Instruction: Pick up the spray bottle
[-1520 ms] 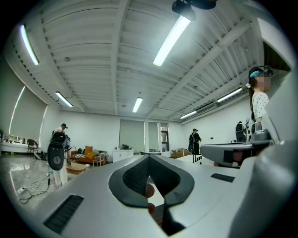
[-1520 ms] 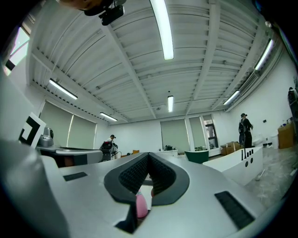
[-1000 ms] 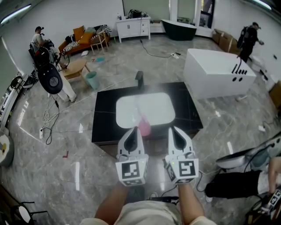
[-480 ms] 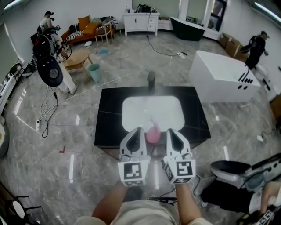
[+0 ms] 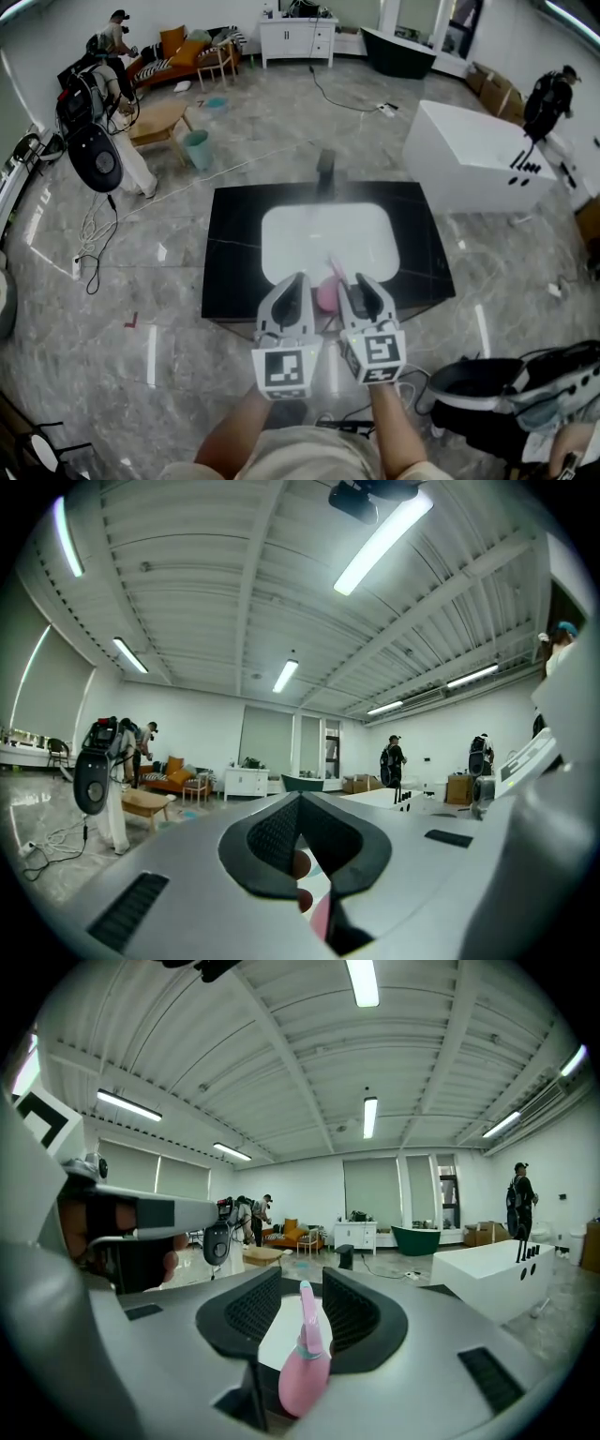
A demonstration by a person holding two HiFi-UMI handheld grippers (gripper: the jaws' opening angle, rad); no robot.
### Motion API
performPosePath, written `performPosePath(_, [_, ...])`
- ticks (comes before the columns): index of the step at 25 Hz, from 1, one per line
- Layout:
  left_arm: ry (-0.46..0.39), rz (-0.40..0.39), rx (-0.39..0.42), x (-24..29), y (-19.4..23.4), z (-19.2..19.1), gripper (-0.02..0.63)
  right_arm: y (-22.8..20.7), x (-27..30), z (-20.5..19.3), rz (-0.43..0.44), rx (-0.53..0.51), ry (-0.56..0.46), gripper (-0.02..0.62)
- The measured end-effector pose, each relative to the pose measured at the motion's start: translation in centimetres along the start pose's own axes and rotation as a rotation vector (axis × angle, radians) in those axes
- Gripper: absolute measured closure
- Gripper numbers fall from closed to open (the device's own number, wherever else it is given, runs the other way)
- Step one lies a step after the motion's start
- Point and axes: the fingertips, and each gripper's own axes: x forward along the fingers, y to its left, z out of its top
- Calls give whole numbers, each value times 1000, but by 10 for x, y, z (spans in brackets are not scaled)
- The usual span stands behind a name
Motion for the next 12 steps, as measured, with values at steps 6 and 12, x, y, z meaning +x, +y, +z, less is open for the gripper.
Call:
performPosePath(6, [9,0,-7,4,11,-5,604,3,24,-33,20,3,92,377])
performPosePath(12, [21,3,-14,8,20,-10,604,-1,45,-64,6,14,169,370])
